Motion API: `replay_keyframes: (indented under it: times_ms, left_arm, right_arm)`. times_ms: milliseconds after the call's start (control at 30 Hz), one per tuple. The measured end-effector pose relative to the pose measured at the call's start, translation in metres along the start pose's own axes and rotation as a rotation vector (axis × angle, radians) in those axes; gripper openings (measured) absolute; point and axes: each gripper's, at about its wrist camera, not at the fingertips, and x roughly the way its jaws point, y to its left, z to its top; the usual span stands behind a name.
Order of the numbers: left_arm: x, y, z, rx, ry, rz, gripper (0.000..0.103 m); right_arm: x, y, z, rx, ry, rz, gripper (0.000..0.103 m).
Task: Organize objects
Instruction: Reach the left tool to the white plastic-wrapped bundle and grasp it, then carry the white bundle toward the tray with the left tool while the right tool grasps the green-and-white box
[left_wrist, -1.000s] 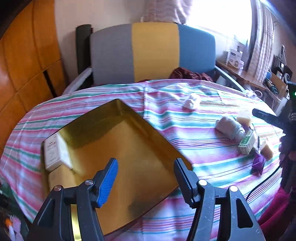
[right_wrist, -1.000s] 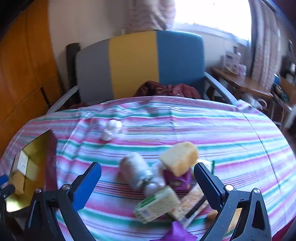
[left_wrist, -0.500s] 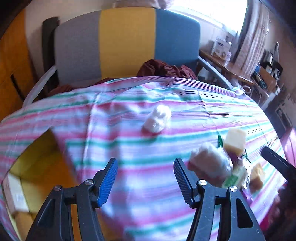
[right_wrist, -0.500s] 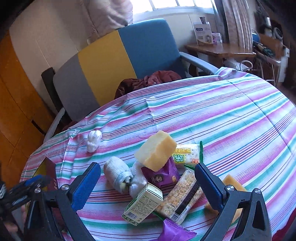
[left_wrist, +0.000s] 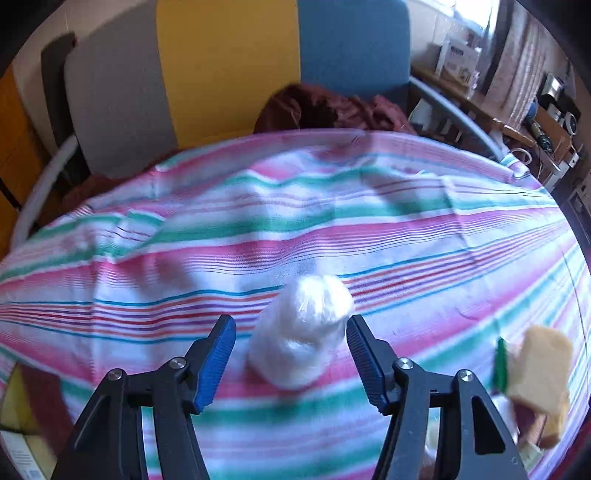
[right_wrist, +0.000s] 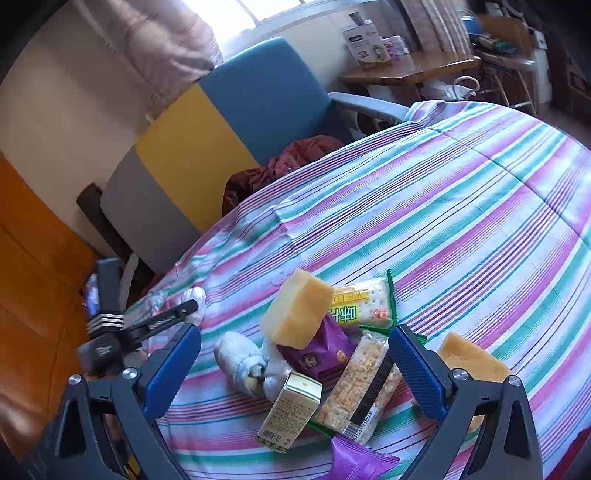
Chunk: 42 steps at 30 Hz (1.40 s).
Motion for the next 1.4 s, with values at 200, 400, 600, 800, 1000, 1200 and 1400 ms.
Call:
replay_keyframes:
  times_ms: [200,400,600,800,1000,1200,1400]
  left_arm:
    - [-0.011,-0.005,-0.021,0.059,-0.047,-0.009,0.037]
    - [-0.047,-0.007,-0.059,0.048,-0.087,-0.041,0.037]
    - [-0.089,-0.008,-0.107,0.042,-0.120,-0.069,0.037]
    - [-0.125,-0.007,-0.153,0.055,-0.141,-0.089,0.037]
    - [-0.164,0.003,-0.194,0.053,-0.159,-0.130,0.037]
    - [-0.190,0.026,-0.225,0.031,-0.172,-0.168,0.037]
    - [-0.202,0.055,-0.248,-0.052,-0.179,-0.183,0.037]
  right_arm:
    - [-0.008,-0.017,0.008,0.068,-0.053,-0.027,0.102]
    - [0.000,-0.024,0.011,0.099,-0.020,-0.031,0.100]
    - [0.022,-0.004,0.001,-0.012,0.097,0.002,0.097]
    - [0.039,0.008,-0.008,-0.095,0.180,0.023,0.097]
    - [0.049,0.041,-0.028,-0.284,0.284,0.105,0.102]
    - [0.048,0.091,-0.063,-0.686,0.320,-0.001,0.103]
    - [0.063,0.089,-0.088,-0.939,0.415,-0.158,0.103]
